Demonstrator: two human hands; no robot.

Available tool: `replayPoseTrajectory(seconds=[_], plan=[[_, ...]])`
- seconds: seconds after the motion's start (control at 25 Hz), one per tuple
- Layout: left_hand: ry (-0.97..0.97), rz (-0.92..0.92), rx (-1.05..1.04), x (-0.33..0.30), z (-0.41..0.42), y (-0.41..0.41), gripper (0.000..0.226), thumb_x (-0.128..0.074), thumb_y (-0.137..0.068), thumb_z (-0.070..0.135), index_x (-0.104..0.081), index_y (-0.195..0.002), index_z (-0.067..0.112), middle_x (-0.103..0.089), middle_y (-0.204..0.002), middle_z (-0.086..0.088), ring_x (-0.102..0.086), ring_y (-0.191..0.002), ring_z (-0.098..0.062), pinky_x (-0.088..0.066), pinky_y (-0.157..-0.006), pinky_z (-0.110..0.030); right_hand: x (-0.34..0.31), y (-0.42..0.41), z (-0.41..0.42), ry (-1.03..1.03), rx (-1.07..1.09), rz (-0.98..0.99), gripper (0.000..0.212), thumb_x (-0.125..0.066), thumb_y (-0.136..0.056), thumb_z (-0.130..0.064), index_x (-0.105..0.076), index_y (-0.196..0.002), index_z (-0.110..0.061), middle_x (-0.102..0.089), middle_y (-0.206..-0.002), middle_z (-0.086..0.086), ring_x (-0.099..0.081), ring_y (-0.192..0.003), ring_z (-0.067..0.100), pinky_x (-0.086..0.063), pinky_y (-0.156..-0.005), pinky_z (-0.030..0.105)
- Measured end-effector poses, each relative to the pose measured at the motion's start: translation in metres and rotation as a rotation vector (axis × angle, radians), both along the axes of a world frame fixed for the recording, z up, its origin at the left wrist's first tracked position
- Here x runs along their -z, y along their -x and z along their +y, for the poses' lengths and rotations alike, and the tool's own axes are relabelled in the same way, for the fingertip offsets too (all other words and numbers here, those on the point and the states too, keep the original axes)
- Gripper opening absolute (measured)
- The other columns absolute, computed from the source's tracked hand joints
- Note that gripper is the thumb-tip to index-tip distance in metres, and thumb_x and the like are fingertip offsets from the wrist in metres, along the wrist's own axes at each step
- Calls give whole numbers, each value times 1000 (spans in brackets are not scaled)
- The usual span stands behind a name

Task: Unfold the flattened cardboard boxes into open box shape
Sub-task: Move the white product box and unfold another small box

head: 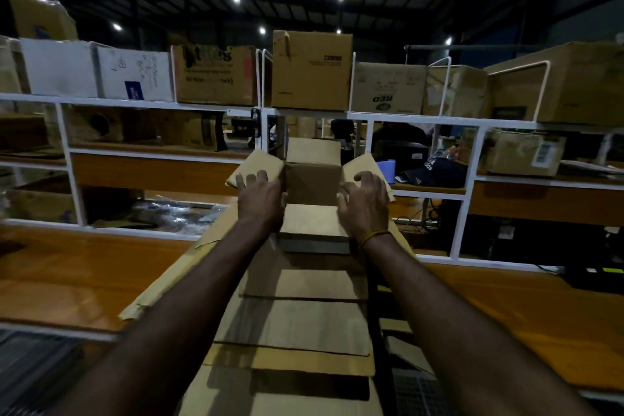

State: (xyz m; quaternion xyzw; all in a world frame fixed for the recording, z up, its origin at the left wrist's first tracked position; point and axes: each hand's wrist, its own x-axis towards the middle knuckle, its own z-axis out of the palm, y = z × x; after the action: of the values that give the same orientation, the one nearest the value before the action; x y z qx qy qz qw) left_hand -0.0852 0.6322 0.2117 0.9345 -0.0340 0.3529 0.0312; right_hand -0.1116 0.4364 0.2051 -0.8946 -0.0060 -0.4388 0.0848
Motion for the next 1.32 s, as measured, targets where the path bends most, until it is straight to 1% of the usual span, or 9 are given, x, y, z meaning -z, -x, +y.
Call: replayPoseTrajectory(seconds=[0.08, 0.12, 0.24, 0.36, 0.44, 0.72, 0.92, 1.08, 1.32], plan=[[87, 71, 49, 2, 3, -11, 24, -50, -98, 35, -65, -111, 22, -60, -119, -10, -52, -115, -29, -28, -113, -54, -8, -13, -3, 49, 46, 167, 38, -56, -94, -36, -64, -129, -24, -48, -141, 13, -27, -142, 33, -7, -119, 52], [110, 106, 61, 3, 5, -16, 25, -48, -98, 32, -65, -113, 22, -61, -118, -9, -53, -114, -28, -27, -113, -54, -10, -20, -6, 57, 67, 282, 41, -53, -96, -39, -60, -133, -23, -46, -144, 14, -21, -146, 35, -2, -119, 54], [86, 221, 58, -1, 3, -25, 27, -48, -95, 20, -62, -119, 22, -63, -120, -7, -53, -117, -27, -24, -114, -55, -13, -42, -16, 16, 62, 530, 44, -45, -98, -41, -60, -132, -18, -47, -144, 16, -25, -144, 37, -7, -118, 55], [17, 407, 37, -11, -2, -32, 34, -52, -95, 17, -55, -129, 19, -57, -132, -8, -45, -129, -28, -20, -116, -57, -14, -56, -19, -8, 35, 611, 37, -49, -95, -34, -61, -125, -16, -53, -136, 11, -42, -131, 33, -20, -117, 53], [7, 485, 38, -16, -6, -36, 38, -52, -97, 19, -50, -135, 17, -50, -140, -9, -37, -136, -30, -18, -116, -56, -17, -64, -20, -4, 25, 662, 35, -52, -93, -32, -60, -124, -16, -52, -134, 10, -44, -128, 33, -26, -114, 52], [72, 528, 28, -17, -12, -55, 51, -58, -93, 32, -45, -141, 19, -41, -150, -7, -28, -143, -30, -14, -119, -54, -6, -102, -24, 0, 15, 686, 43, -53, -91, -36, -56, -129, -17, -52, -136, 7, -43, -130, 31, -28, -111, 55], [20, 522, -40, 1, -12, -71, 45, -57, -92, 31, -49, -135, 22, -46, -147, -6, -32, -142, -30, -15, -118, -57, 8, -118, -30, -31, 46, 841, 49, -54, -89, -41, -55, -131, -15, -52, -140, 12, -40, -135, 35, -22, -114, 56], [25, 540, -57, 20, -9, -89, 57, -53, -94, 41, -39, -146, 24, -33, -158, -4, -19, -148, -30, -10, -119, -59, 23, -126, -30, -53, 22, 775, 44, -49, -88, -37, -59, -124, -15, -55, -135, 11, -42, -131, 34, -23, -111, 57], [129, 554, -58, 36, 8, -93, 47, -53, -94, 37, -46, -139, 23, -43, -150, -5, -27, -145, -30, -17, -117, -60, 24, -121, -12, -101, -6, 732, 41, -51, -89, -35, -60, -123, -14, -57, -131, 10, -48, -124, 32, -28, -110, 53]])
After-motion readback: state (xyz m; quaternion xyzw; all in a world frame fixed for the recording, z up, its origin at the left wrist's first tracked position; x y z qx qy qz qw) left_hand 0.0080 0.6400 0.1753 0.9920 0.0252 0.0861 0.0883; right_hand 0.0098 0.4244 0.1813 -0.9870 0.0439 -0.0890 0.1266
